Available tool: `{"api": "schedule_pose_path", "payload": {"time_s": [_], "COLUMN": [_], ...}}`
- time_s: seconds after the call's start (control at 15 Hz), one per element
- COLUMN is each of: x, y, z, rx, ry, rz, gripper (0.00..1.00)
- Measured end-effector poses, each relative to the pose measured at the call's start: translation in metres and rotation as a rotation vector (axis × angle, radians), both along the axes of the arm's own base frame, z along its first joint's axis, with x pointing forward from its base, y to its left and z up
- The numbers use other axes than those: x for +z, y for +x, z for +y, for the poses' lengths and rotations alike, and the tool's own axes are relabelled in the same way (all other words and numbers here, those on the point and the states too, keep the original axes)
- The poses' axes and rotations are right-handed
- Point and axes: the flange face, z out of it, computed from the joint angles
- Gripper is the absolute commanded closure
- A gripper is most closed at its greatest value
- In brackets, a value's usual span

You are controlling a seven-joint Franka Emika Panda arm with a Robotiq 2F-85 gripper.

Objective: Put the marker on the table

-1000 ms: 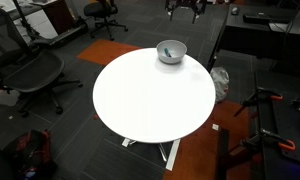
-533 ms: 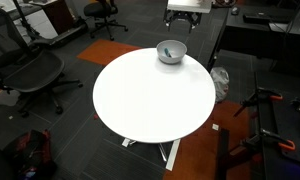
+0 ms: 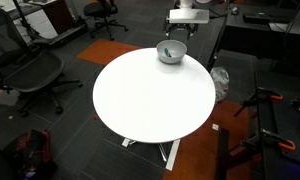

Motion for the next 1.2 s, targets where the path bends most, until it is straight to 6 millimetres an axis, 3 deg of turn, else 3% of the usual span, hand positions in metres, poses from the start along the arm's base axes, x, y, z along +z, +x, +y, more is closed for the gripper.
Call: {"api": "schedule_pose_path", "payload": {"time_s": [0.67, 1.2], "x": [-0.037, -0.066], "y": [0.014, 0.021], "z": [-0.011, -0.031], "rx": [0.088, 0.056], "ry": [0.045, 0.041], "rz": [0.032, 0.054], "gripper": [0.0, 0.0]}}
